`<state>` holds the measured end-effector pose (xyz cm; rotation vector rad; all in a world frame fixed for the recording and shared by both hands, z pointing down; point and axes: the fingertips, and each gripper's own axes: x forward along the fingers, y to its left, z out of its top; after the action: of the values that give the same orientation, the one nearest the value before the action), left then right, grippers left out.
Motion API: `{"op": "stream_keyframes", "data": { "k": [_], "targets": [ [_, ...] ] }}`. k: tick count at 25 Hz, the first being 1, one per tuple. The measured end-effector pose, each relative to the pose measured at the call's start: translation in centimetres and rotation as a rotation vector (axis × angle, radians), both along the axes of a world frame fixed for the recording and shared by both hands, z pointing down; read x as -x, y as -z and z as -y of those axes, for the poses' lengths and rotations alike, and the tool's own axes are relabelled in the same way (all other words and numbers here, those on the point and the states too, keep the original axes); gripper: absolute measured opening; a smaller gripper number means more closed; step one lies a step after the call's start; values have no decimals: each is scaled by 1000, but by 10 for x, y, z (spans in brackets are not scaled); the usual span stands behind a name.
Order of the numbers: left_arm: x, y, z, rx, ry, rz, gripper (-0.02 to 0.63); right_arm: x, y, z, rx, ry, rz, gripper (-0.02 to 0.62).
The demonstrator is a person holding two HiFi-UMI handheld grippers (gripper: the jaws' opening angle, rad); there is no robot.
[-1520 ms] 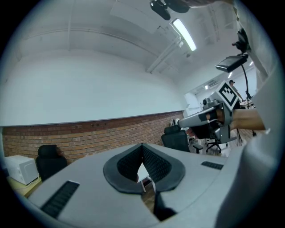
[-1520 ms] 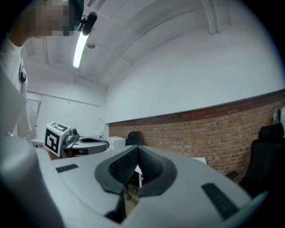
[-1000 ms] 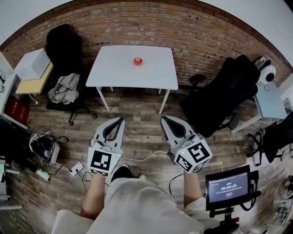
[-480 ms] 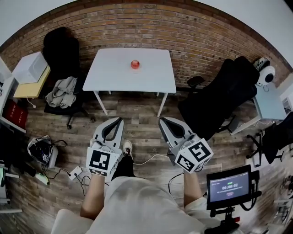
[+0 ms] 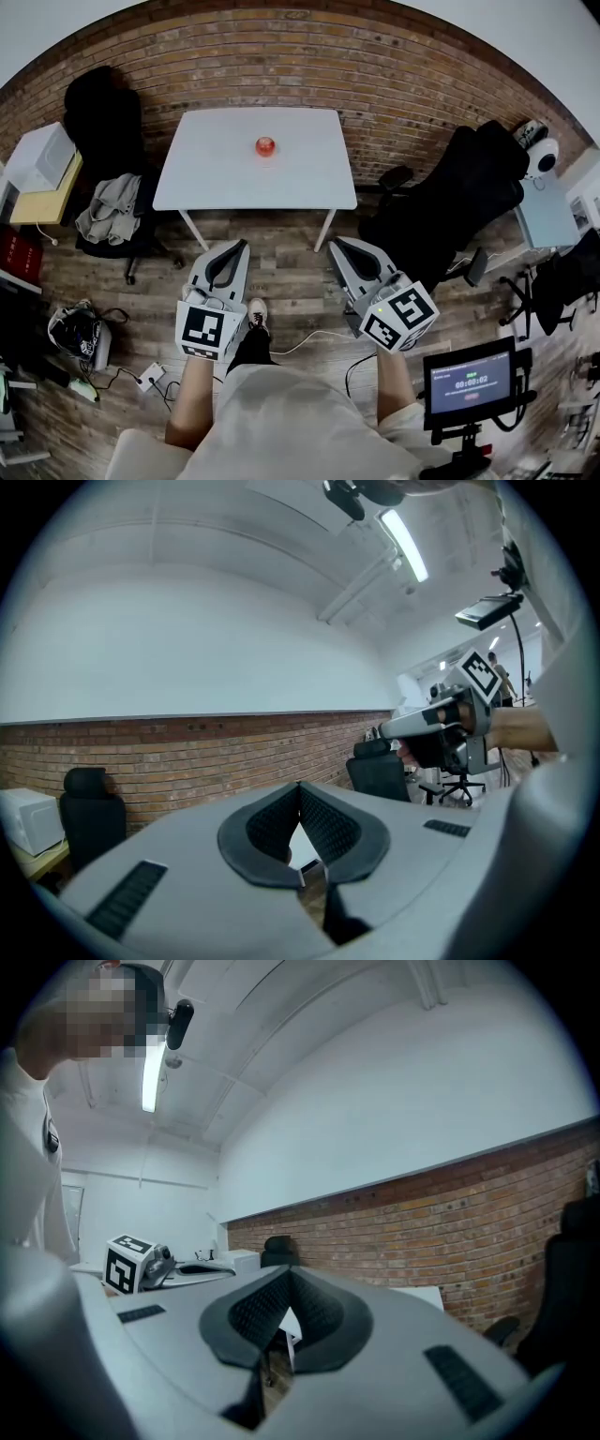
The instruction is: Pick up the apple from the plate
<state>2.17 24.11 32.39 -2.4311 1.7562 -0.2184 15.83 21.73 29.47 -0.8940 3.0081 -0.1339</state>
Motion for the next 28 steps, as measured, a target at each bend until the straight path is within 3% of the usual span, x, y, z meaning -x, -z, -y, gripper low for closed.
{"op": "stream_keyframes", "data": {
  "k": [13, 17, 28],
  "targets": [
    [61, -3, 121, 31, -27, 3, 5, 69, -3, 114, 69, 17, 1, 2],
    [76, -3, 148, 40, -26, 0, 5, 80, -3, 142, 66, -1, 16, 2],
    [116, -9, 202, 65, -16, -3, 5, 123, -5, 193, 93, 59, 33, 2]
  ]
}}
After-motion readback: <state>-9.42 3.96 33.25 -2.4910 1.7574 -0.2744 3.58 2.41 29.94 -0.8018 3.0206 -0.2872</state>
